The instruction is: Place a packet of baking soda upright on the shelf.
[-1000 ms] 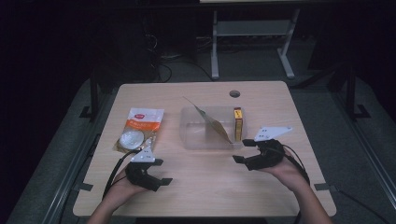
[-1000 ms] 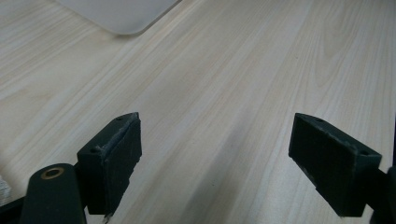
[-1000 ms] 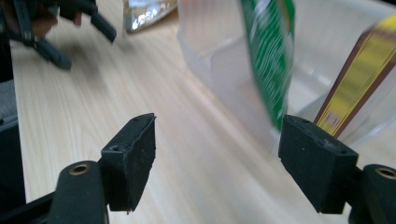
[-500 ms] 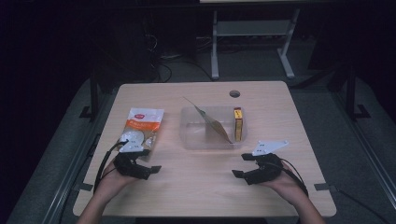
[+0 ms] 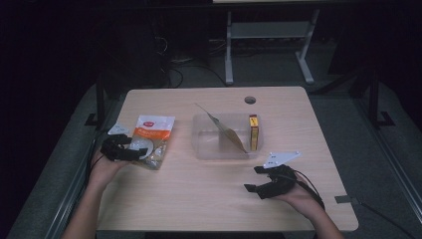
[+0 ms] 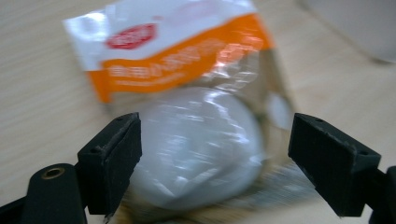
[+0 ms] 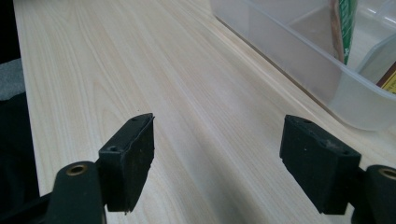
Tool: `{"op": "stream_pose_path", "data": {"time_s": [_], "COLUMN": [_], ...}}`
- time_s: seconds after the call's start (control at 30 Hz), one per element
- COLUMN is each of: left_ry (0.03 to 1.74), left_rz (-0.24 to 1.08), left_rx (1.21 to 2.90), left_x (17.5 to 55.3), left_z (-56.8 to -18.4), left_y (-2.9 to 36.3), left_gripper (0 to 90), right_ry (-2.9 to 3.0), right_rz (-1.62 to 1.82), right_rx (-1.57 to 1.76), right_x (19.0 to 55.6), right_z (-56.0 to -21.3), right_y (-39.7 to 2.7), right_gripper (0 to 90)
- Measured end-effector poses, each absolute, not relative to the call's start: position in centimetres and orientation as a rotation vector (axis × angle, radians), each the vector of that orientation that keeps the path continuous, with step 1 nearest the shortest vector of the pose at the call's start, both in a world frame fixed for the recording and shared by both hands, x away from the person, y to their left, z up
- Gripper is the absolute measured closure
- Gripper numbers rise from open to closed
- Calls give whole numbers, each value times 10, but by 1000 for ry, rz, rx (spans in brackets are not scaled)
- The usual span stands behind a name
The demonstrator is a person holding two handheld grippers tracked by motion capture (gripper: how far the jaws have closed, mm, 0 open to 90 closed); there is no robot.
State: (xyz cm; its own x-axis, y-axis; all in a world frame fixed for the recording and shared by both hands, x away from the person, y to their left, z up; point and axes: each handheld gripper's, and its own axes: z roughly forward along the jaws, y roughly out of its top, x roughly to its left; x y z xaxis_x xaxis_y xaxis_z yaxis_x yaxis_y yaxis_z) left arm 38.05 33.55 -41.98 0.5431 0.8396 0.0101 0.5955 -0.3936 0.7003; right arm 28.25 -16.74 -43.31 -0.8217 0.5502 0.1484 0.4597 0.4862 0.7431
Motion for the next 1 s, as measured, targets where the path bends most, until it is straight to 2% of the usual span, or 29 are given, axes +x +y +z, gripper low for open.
{"op": "stream_pose_path", "data": {"time_s": [0.17,0.4,0.5,0.6,0.73,0.77,0.8,0.87,1.0], "left_ry": [1224,1295,1283,1265,1228,1208,1203,1186,1151], "left_rz": [471,347,301,257,191,165,175,208,223], "left_rx": [2125,2048,2023,2004,1999,2002,2006,2037,2058], "left_x": [405,427,429,429,428,428,427,425,420], "left_z": [-430,-454,-458,-460,-461,-461,-461,-459,-456], "left_y": [349,359,362,362,362,362,360,358,357], "left_gripper": [169,169,199,273,455,526,612,706,854], "right_ry": [2614,2613,2625,2632,2635,2639,2642,2645,2656], "right_rz": [1239,1249,1243,1245,1258,1268,1281,1299,1291], "right_rx": [887,917,926,939,923,921,922,922,903], "right_x": [284,284,284,283,282,282,282,282,280], "right_z": [-435,-436,-436,-436,-437,-437,-437,-437,-439], "right_y": [-169,-170,-169,-168,-164,-164,-163,-162,-158], "right_gripper": [258,252,240,236,236,237,243,242,234]}}
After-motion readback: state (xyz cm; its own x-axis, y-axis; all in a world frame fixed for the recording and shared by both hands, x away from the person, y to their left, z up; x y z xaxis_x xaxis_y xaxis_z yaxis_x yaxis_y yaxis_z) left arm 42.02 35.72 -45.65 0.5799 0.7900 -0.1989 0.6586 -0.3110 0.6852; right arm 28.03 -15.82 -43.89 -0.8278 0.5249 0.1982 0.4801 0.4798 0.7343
